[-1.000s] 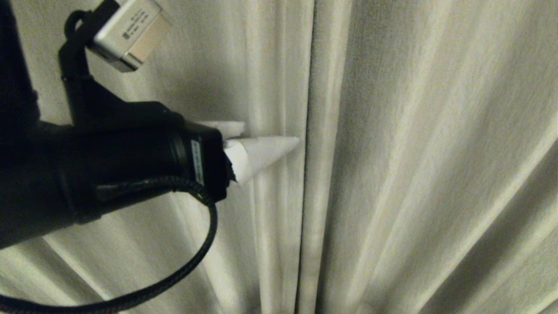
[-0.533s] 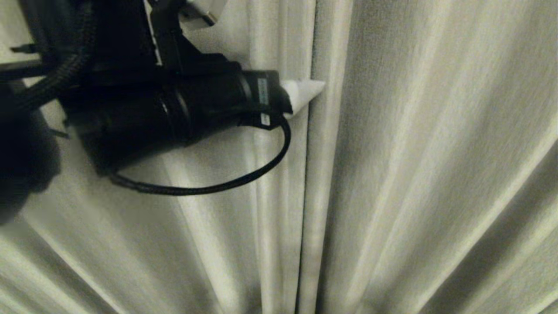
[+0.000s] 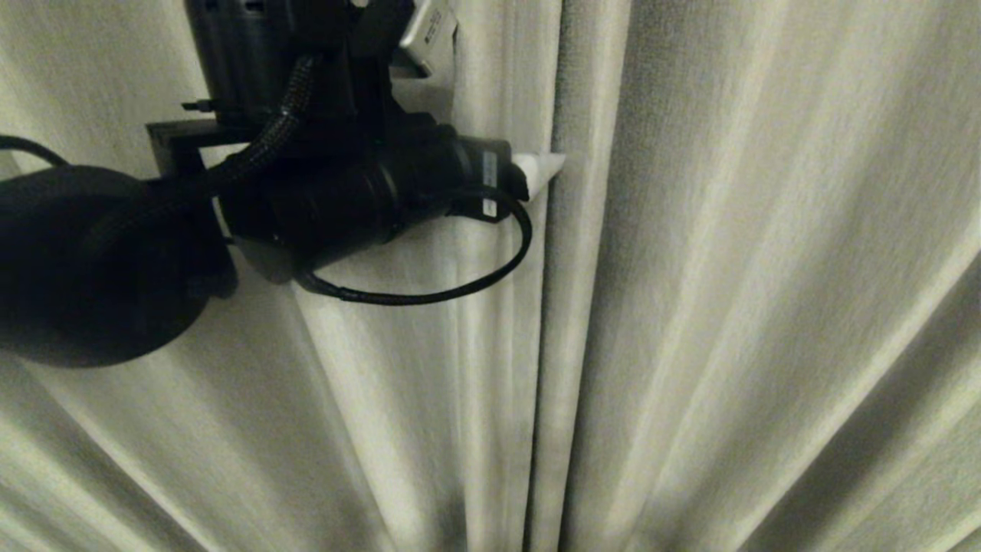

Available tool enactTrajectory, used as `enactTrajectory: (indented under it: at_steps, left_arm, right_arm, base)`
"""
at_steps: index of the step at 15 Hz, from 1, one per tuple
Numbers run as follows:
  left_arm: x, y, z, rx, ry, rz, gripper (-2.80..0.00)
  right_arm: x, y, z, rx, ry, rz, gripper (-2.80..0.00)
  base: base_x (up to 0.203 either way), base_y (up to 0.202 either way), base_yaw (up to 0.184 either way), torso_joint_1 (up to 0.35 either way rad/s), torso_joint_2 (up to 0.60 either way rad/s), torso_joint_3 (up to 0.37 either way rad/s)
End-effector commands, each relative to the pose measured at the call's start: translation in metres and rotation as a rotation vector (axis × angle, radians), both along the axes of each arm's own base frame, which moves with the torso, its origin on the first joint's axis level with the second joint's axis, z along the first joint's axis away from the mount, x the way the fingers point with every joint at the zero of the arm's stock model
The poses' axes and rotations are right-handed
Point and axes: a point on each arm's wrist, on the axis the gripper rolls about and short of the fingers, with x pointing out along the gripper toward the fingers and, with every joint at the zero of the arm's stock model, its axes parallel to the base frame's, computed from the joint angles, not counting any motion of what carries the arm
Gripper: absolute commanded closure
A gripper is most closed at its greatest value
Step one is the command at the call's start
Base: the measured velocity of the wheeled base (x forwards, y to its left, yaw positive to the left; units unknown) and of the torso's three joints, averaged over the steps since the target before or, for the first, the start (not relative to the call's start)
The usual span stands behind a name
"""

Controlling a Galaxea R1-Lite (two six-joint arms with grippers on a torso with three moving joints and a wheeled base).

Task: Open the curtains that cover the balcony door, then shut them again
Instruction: Pull the outer curtains open on both sides

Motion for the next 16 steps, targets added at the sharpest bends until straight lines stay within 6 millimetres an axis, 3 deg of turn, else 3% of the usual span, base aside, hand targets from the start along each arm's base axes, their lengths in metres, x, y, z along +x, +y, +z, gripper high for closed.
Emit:
enactTrajectory:
  at_steps: [1, 2, 16]
  left_arm:
    - [0.0012, 0.0003, -0.0003, -0.004, -0.004, 0.010, -0.68]
    - [0.0010, 0.0002, 0.0004, -0.013, -0.014, 0.013, 0.00]
    - [-0.0023, 0.0064, 0.0036, 0.008, -0.050, 0.092, 0.00]
  right_arm:
    - [0.0000, 0.0000, 0.0000, 0.000, 0.000, 0.000, 0.00]
    - [0.0000, 0.0000, 0.0000, 0.000, 0.000, 0.000, 0.00]
    - [0.0000, 0.0000, 0.0002, 0.000, -0.001, 0.001, 0.00]
  base:
    - [0.000, 0.000, 0.000, 0.000, 0.00, 0.000]
    - [0.000, 0.000, 0.000, 0.000, 0.00, 0.000]
    - [0.000, 0.000, 0.000, 0.000, 0.00, 0.000]
